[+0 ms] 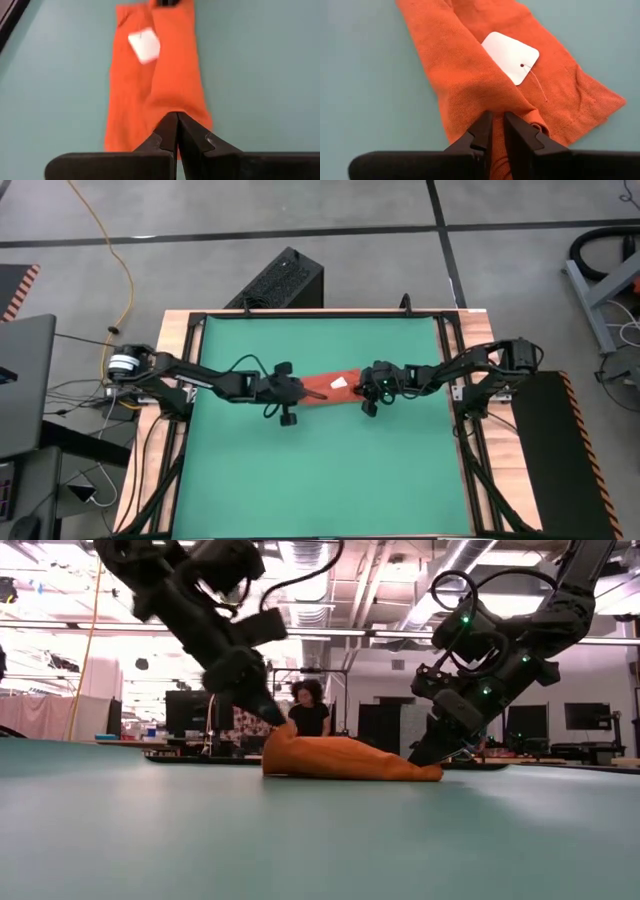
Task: Roll towel
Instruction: Roll the orange microfiber towel
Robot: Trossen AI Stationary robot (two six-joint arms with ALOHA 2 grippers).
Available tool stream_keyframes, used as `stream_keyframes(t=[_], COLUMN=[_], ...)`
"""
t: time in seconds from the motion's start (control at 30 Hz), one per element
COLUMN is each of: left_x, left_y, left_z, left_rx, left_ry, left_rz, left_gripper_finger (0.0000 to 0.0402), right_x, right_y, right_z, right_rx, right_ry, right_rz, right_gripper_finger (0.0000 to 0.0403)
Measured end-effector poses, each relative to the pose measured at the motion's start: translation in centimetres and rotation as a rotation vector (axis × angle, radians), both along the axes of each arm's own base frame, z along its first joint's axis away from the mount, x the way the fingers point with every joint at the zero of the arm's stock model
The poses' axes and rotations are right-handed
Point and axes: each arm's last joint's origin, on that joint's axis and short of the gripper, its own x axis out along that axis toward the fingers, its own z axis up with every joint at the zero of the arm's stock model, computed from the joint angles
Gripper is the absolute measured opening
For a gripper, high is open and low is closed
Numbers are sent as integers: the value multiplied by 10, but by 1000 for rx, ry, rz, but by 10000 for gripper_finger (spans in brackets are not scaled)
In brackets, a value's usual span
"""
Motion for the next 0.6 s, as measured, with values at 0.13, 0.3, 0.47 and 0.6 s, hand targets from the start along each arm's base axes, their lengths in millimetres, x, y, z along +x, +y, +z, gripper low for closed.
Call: stream_keyframes(t=[0.13, 0.3, 0.47, 0.6], left_x=[-17, -18, 4, 19], left_y=[-9, -18, -16, -2], left_z=[6, 32, 45, 11], left_rx=[36, 51, 124, 123], left_ry=[103, -65, -313, -235], left_rz=[80, 87, -61, -104], left_gripper_finger=[0, 0, 0, 0], right_x=[0, 0, 0, 0], right_y=[0, 0, 0, 0], right_z=[0, 0, 0, 0], right_rx=[-9, -9, -9, -9], right_ry=[2, 3, 3, 2], right_rz=[9, 10, 10, 10], right_gripper_finger=[70, 70, 70, 70])
